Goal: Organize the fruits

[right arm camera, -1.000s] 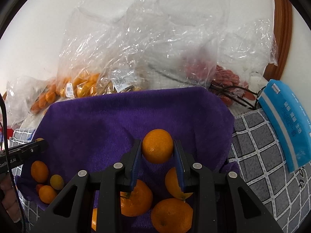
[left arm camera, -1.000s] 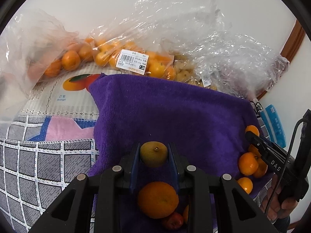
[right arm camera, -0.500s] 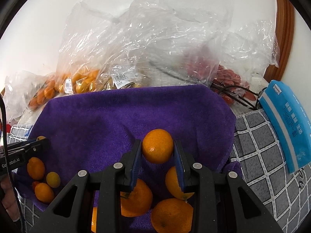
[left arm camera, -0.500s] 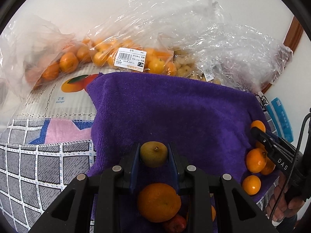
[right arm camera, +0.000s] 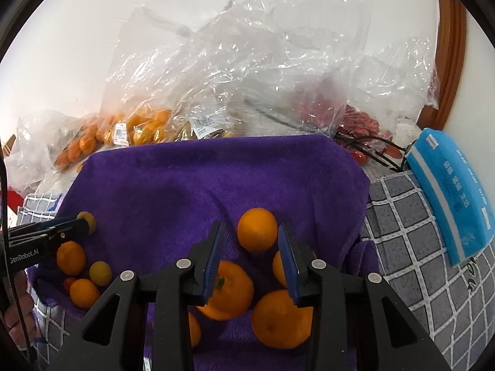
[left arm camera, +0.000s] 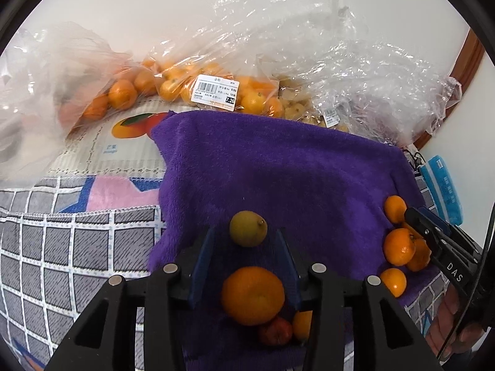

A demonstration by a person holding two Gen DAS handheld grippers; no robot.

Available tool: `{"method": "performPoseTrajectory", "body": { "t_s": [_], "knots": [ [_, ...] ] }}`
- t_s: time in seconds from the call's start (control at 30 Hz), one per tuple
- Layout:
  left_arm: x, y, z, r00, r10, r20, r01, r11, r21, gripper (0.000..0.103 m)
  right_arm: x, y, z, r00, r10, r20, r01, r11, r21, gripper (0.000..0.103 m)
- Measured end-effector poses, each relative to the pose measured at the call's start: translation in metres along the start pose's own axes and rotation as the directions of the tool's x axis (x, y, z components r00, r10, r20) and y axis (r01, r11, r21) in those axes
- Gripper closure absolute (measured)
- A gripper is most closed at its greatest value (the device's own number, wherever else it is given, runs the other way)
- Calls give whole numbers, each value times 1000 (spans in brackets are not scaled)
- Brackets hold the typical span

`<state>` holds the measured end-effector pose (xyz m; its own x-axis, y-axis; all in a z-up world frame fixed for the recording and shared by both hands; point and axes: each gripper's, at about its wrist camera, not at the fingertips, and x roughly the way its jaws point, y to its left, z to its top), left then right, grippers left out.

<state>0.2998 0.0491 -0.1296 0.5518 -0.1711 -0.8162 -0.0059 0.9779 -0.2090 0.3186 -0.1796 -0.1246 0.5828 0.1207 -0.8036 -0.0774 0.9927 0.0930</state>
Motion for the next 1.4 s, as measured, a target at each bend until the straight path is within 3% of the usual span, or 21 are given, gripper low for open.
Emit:
{"method": "performPoseTrajectory", "body": {
  "t_s": [0.23,0.37,0.7,0.73,0.87,0.97,1.23,1.4],
  "knots": [
    [-22,-11,-9,999,22,32,-22,1000,12,57,-23,-1,-3,1000,-4,-9,4,999,33,63],
    [-40,-18,-17,999,22,44,-23,999,26,49,-46,-1,-5,1000,-19,1,19,999,50,63],
    [-119,-34,-49,982,46,184,-57,997,56,33,-119,5,-13,999,-24,30,22,998,60,63],
    [-126,-35,-52,981,45,190,-57,997,58,32,-127,6,-15,999,-24,34,22,998,65,60],
    [-155,-41,-69,976,45,215,-63,995,77,31,-168,9,-30,994,-17,108,8,996,84,29],
    [-172,-46,-81,971,53,234,-74,994,79,28,-193,8,-40,990,-26,136,15,997,79,18],
    [-215,-60,-116,952,80,295,-110,990,84,15,-243,6,-66,983,-57,174,45,996,73,7],
    [-233,-66,-132,939,82,335,-116,990,82,11,-266,5,-81,978,-51,203,35,996,82,6]
  ]
}}
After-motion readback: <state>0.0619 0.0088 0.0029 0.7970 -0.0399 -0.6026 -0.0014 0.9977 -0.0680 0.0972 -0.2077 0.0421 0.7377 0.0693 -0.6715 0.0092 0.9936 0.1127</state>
